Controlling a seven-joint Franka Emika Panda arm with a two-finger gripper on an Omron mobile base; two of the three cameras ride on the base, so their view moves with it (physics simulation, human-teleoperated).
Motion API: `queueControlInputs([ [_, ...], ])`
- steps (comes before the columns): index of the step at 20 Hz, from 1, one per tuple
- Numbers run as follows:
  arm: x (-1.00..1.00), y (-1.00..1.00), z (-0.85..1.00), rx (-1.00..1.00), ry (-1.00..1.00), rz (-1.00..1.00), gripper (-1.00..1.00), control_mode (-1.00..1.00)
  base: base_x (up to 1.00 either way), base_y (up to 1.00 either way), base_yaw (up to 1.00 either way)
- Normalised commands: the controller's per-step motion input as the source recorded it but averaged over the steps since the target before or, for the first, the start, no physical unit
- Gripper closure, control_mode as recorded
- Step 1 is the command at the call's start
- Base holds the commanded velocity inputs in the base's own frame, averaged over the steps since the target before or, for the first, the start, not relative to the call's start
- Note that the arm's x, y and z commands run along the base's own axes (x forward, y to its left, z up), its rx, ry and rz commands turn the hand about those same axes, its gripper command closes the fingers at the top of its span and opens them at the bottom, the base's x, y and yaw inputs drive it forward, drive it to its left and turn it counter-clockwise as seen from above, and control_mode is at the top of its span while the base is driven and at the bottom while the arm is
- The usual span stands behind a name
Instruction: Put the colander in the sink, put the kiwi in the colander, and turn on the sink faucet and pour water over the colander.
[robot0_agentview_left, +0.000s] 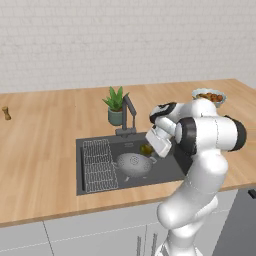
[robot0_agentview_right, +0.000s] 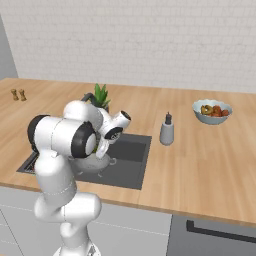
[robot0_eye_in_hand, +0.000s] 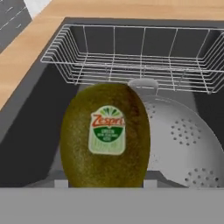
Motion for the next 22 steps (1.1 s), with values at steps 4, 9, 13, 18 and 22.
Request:
queueControlInputs([
  [4,0.53,0.04,-0.65,0.0,0.0,0.15,1.0,-1.0,0.0,0.0,0.0],
  [9,0.46,0.0,-0.5,0.02,-0.01,0.11,1.0,-1.0,0.0,0.0,0.0],
  [13,0.5,0.01,-0.34,0.06,-0.04,0.02,1.0,-1.0,0.0,0.0,0.0],
  [18,0.46,0.08,-0.44,0.01,-0.01,0.0,1.0,-1.0,0.0,0.0,0.0],
  [22,0.29,0.09,-0.49,0.0,0.0,0.0,1.0,-1.0,0.0,0.0,0.0],
])
